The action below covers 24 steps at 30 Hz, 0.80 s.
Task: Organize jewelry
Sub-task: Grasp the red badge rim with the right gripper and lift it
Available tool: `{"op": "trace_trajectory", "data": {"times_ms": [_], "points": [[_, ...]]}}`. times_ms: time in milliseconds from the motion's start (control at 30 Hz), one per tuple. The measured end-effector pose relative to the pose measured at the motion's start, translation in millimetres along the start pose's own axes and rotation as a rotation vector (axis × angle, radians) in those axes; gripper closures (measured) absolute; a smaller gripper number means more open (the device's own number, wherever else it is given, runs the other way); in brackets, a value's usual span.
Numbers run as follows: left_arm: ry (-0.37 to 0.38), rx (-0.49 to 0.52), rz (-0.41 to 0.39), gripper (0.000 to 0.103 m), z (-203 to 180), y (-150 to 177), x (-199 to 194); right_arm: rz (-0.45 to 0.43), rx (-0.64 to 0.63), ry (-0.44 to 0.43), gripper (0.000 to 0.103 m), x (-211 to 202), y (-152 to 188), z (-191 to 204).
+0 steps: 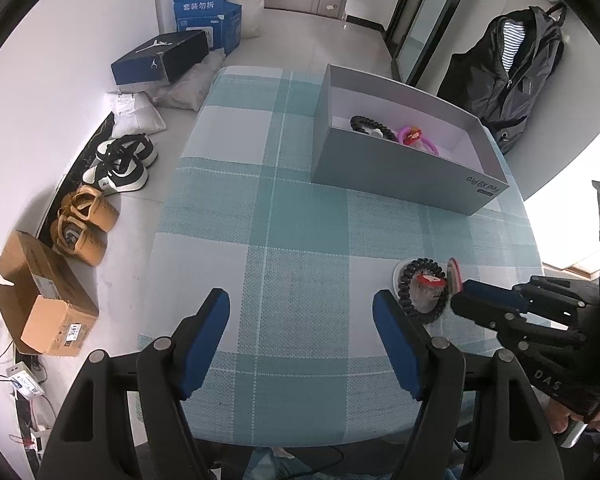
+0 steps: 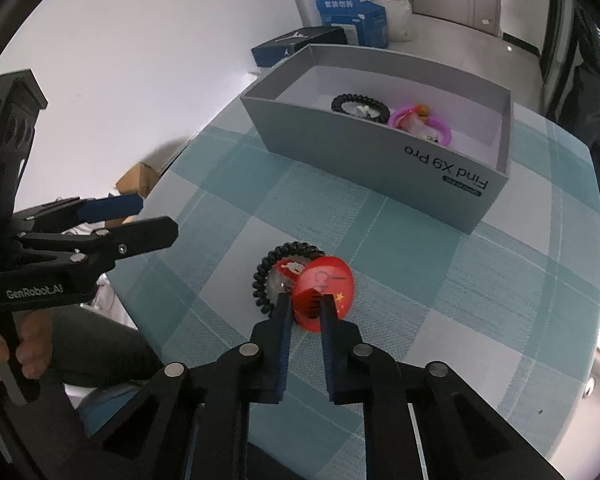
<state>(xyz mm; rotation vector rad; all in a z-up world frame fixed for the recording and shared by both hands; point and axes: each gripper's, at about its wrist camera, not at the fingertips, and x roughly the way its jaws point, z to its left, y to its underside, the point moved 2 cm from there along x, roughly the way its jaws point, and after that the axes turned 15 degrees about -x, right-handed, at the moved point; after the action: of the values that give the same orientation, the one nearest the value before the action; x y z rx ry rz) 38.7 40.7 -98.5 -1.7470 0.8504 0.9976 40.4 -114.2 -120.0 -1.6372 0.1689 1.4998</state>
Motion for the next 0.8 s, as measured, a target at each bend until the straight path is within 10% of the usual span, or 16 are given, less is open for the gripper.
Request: {"op": "trace_trajectory", "data": {"times_ms": [800], "points": [[0.08, 0.156, 0.103, 0.033, -52.9, 21.5, 23.7, -0.085, 0.129, 0.052, 0.099, -43.6, 11.5, -39.3]]}}
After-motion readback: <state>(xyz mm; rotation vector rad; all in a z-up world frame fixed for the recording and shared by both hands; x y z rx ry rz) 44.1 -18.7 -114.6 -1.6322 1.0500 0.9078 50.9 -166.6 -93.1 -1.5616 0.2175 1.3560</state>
